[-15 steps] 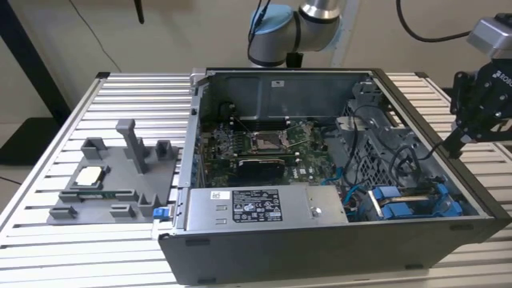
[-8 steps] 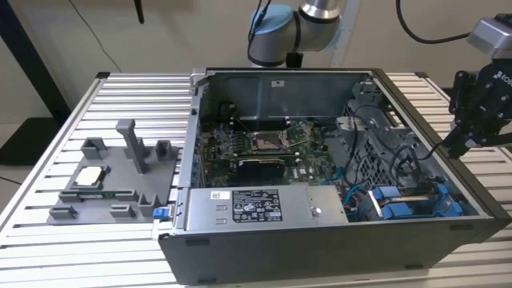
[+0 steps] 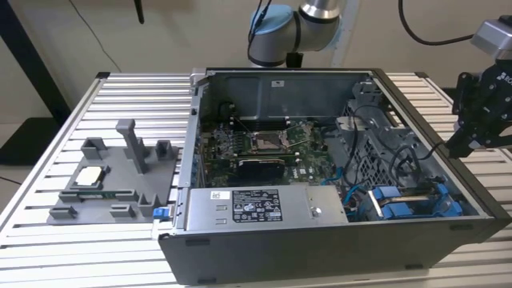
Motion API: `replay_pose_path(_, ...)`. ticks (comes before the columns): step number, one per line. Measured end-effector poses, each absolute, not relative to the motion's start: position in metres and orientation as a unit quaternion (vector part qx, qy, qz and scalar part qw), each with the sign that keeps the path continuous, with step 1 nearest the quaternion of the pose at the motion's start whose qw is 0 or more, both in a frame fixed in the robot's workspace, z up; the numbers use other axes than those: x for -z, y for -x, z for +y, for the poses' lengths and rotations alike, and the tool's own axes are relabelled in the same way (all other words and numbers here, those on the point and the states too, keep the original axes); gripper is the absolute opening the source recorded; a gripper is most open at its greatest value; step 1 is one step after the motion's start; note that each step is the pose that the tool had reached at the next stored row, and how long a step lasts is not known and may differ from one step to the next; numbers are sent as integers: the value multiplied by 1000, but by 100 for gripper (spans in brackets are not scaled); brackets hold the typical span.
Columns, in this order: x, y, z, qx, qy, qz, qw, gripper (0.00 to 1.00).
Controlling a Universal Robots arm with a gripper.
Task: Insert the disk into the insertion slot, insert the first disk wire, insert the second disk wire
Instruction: 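Insert the second disk wire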
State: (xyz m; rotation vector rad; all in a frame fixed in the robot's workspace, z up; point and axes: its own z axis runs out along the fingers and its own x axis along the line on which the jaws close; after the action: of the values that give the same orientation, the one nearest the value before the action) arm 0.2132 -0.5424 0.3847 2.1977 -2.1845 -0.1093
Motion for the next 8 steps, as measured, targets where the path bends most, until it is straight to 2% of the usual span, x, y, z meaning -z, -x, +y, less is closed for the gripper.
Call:
replay_pose_path(4,-382,-214,-542,37,-709,-704,19,23)
replay_pose_path(5,-382,-214,-542,38,-709,-704,18,16)
replay_pose_path(8,-381,-215,-542,38,-709,-704,18,16)
